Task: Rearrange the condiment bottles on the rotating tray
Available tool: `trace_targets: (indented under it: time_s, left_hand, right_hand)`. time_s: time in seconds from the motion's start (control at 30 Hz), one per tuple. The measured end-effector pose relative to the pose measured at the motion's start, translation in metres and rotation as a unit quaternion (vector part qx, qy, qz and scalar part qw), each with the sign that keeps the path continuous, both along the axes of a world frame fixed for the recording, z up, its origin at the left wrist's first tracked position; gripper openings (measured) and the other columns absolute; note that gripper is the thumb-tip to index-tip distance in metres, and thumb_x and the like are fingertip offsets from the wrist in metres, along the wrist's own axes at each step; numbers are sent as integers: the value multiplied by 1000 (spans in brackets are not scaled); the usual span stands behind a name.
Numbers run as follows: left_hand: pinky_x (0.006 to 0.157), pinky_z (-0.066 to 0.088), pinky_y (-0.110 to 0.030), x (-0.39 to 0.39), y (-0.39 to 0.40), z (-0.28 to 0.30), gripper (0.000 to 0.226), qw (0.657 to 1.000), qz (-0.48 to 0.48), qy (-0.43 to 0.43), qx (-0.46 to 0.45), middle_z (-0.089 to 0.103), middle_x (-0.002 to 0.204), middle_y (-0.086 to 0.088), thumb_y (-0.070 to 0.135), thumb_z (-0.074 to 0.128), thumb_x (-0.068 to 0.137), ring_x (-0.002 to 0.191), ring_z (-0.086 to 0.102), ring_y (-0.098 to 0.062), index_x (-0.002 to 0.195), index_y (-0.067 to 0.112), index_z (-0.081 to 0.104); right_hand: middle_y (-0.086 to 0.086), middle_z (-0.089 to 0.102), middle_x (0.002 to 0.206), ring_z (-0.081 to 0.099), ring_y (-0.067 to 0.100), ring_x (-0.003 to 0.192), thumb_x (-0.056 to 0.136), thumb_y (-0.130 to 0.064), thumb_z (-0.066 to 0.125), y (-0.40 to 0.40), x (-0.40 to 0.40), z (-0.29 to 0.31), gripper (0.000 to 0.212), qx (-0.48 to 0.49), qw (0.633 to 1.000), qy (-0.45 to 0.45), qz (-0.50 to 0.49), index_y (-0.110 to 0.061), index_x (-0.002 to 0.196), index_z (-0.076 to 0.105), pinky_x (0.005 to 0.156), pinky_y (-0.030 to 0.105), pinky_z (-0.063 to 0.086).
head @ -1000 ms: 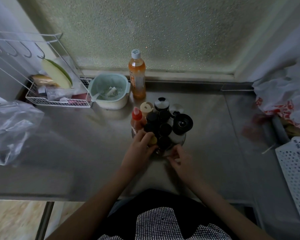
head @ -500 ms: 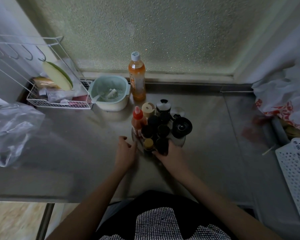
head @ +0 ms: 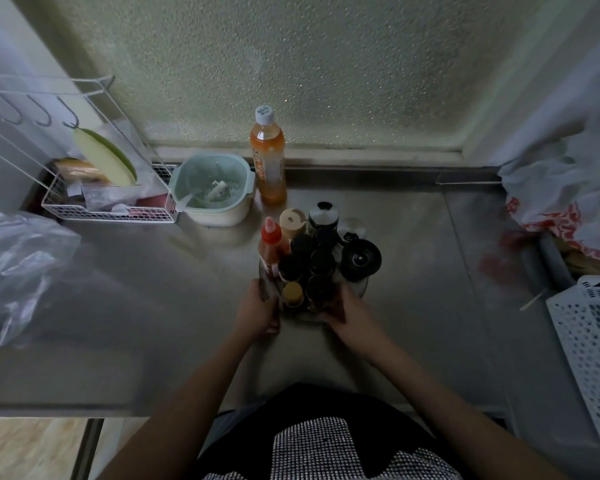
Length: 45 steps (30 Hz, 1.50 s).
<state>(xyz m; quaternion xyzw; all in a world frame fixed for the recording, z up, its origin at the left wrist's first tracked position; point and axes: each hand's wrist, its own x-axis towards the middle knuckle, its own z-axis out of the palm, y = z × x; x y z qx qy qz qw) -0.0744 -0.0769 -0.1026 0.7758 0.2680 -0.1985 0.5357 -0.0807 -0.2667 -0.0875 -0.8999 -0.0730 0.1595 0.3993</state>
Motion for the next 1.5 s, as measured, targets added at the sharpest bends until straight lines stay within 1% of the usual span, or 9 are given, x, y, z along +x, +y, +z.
trace_targets:
  time_s: [0.13, 0.27, 0.4, 0.57, 0.77, 0.9, 1.17, 1.3, 1.5]
  left_hand:
    - [34, 51, -27, 2, 1, 1, 36, 999, 2, 23, -26, 58, 66, -15, 20, 45, 95, 39, 56, -19, 128, 15, 31]
    - [40, 53, -30, -6, 1, 0, 51, 998, -15, -3, -58, 59, 68, -14, 14, 51, 91, 39, 57, -16, 134, 21, 22]
    - [59, 55, -33, -16, -1, -10, 99, 997, -57, -29, -47, 60, 107, -22, 22, 70, 78, 76, 67, -29, 142, 35, -5]
    - [82, 52, -59, -11, -8, -29, 100, 998, -30, -41, -23, 58, 119, -30, 46, 79, 57, 104, 58, -51, 125, 59, 7]
    - [82, 54, -46, 20, -25, 7, 110, 995, -62, -64, -42, 49, 133, -17, 22, 73, 76, 97, 62, -25, 146, 19, -13]
    - [108, 36, -50, 59, -37, 15, 110, 995, -55, -77, -22, 20, 154, -17, 29, 68, 72, 135, 34, -32, 146, 12, -11]
    - [53, 59, -29, 120, -46, 9, 81, 998, -10, -59, -22, 56, 122, -13, 29, 65, 81, 72, 68, -20, 142, 27, 11]
    - [60, 59, -49, 137, -40, -52, 74, 1000, 11, -9, -19, 66, 111, -18, 68, 64, 64, 81, 71, -33, 125, 48, 27]
    - [53, 59, -50, 114, -51, 5, 80, 998, 24, -20, -48, 69, 90, -15, 39, 65, 79, 61, 70, -32, 130, 56, 5]
  right_hand:
    - [-2, 51, 66, 51, -1, 58, 81, -1, 52, -29, -4, -11, 10, 21, 991, -1, -133, -9, 86, 54, 55, 12, 35]
    - [9, 58, 74, 55, 23, 55, 88, -23, 56, -33, 3, -24, 22, 48, 957, 122, -260, -9, 96, 41, 51, 34, 47]
    - [20, 57, 81, 52, 13, 31, 94, -23, 48, -15, 9, -35, 26, 116, 946, 190, -236, -15, 103, 24, 30, 22, 40]
    - [24, 59, 82, 56, 30, 46, 93, -15, 33, -6, 18, -48, 11, 107, 950, 163, -242, -19, 97, 24, 46, 40, 53]
    - [18, 60, 96, 63, 32, 60, 96, -27, 36, -17, 42, -43, 13, 139, 944, 125, -271, -27, 108, 32, 58, 53, 58]
    - [16, 59, 113, 66, 29, 70, 95, -31, 47, -22, 74, -33, 36, 193, 928, 156, -279, -31, 126, 30, 61, 45, 60]
    - [15, 61, 117, 66, 26, 72, 89, -34, 54, -19, 135, -38, 50, 243, 900, 206, -297, -32, 132, 28, 55, 30, 55]
    - [12, 60, 120, 68, 32, 85, 86, -44, 55, -20, 139, -43, 52, 222, 902, 208, -307, -33, 130, 31, 55, 32, 57]
    - [9, 58, 120, 67, 35, 86, 90, -42, 48, -18, 132, -45, 53, 234, 900, 206, -304, -41, 136, 21, 55, 34, 57]
